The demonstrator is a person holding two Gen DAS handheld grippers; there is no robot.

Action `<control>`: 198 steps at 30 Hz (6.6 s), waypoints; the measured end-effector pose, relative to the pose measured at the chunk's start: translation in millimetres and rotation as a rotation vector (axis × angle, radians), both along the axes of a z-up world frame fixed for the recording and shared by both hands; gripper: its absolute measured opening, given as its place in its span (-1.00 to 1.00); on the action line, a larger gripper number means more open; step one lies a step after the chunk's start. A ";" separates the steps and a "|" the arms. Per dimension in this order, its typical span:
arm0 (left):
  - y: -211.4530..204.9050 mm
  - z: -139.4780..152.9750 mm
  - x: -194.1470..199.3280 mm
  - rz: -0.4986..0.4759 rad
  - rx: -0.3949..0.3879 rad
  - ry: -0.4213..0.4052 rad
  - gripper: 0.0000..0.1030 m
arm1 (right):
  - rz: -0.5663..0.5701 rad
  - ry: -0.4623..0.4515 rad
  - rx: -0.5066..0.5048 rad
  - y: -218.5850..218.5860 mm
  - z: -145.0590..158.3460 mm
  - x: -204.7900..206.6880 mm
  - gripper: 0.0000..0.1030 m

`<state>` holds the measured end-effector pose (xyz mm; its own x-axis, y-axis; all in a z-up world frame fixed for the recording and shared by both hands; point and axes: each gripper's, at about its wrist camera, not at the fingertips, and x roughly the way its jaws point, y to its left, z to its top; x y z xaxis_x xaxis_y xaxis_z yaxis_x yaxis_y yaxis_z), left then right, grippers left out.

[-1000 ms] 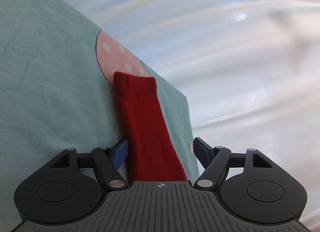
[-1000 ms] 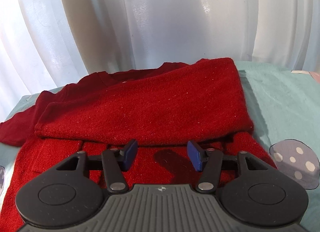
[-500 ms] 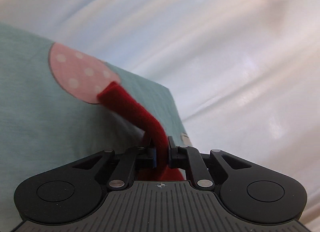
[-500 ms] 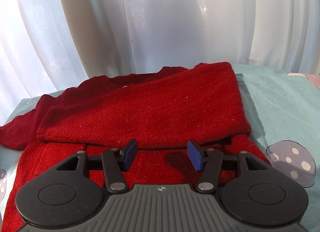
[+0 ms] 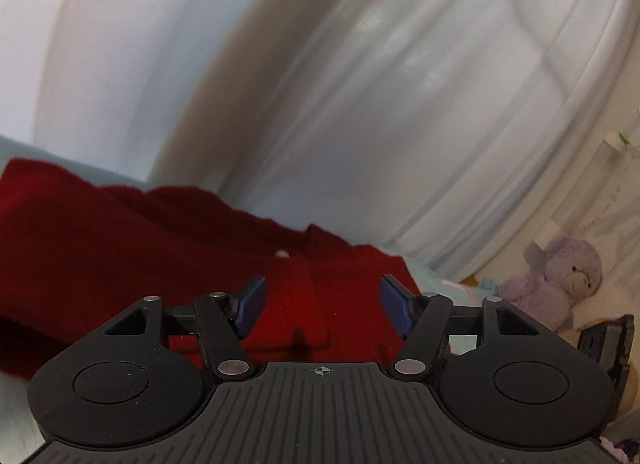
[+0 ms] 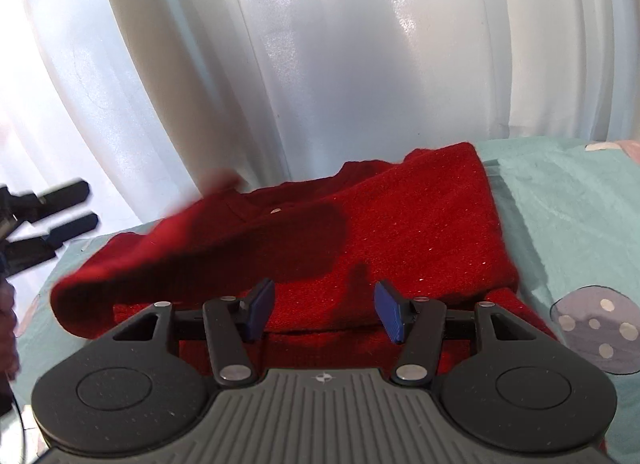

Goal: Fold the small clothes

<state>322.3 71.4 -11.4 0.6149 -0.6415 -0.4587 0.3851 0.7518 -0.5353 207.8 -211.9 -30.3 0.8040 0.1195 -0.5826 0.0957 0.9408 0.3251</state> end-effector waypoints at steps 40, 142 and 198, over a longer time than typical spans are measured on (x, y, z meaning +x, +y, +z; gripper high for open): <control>77.5 -57.5 -19.3 0.245 -0.022 0.152 0.36 | -0.055 0.084 0.062 -73.4 -21.9 53.4 -0.21; 101.6 -43.8 -214.6 0.315 0.398 0.404 0.84 | 0.104 0.338 -0.003 -47.7 -13.2 -212.5 -0.24; 142.8 -46.5 -194.6 0.083 -0.164 0.576 -0.69 | 0.020 0.409 0.389 -142.1 -24.1 -228.5 -0.71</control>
<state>127.6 214.2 -57.9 0.3480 -0.6927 -0.6318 -0.0570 0.6570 -0.7517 -20.7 -354.0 -54.4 0.5170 0.4002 -0.7566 0.2705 0.7623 0.5880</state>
